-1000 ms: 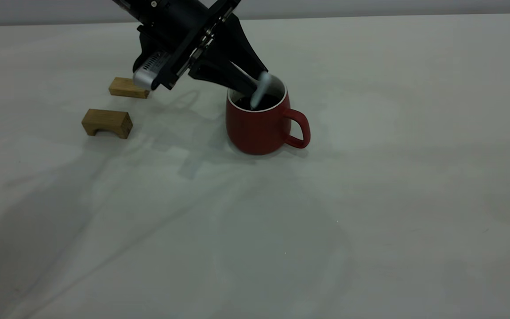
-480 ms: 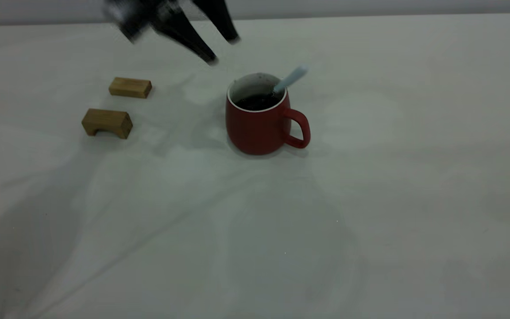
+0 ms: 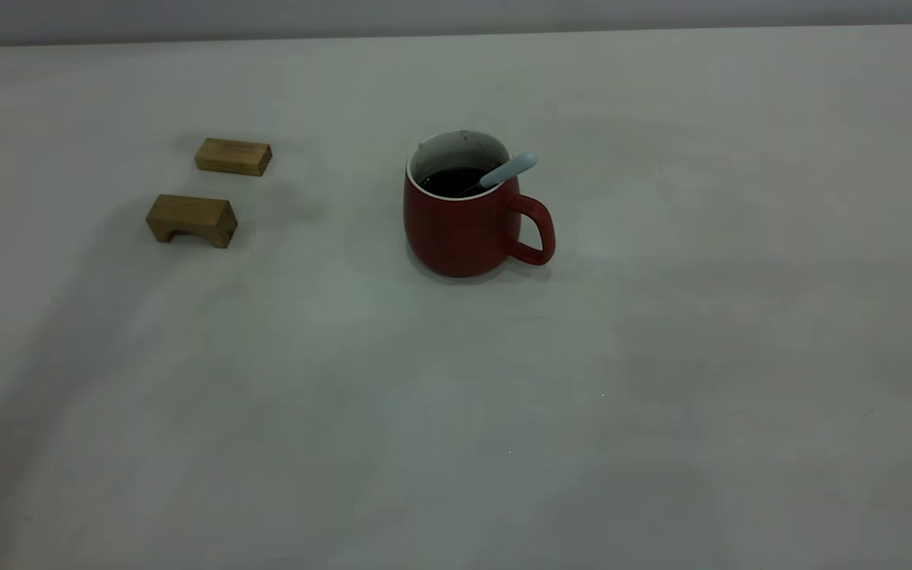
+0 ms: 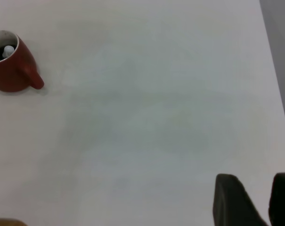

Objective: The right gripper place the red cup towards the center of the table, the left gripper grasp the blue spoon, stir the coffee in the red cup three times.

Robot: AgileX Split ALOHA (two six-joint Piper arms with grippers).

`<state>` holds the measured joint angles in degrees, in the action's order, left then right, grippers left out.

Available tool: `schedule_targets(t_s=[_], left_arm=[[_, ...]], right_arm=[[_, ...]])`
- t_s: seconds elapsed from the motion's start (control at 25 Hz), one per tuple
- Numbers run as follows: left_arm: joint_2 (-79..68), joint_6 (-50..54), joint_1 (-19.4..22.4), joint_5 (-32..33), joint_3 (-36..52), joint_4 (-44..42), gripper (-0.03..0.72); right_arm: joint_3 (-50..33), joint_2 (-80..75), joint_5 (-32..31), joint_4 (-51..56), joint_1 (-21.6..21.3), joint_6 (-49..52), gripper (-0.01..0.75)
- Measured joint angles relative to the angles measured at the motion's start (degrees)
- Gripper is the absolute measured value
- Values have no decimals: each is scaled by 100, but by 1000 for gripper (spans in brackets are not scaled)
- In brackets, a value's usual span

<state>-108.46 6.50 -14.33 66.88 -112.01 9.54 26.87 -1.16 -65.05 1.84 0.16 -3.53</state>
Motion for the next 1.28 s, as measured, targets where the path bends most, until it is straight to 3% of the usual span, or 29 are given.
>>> schedule_targets(t_s=[0.2,0.64,1.04,1.28], left_arm=[[1101,-296,-11,0,702,-411,439],[4497,-175,-3,0,4246,-653,439],[7529,-271,1039,0,6766,-1064,439],[9083,-296,1197,-28,7768,-1127,439]], right_arm=[[0,0,0,0,0,0,238],[0,0,0,0,0,0,238],[0,0,0,0,0,0,238],[0,0,0,0,0,0,238]])
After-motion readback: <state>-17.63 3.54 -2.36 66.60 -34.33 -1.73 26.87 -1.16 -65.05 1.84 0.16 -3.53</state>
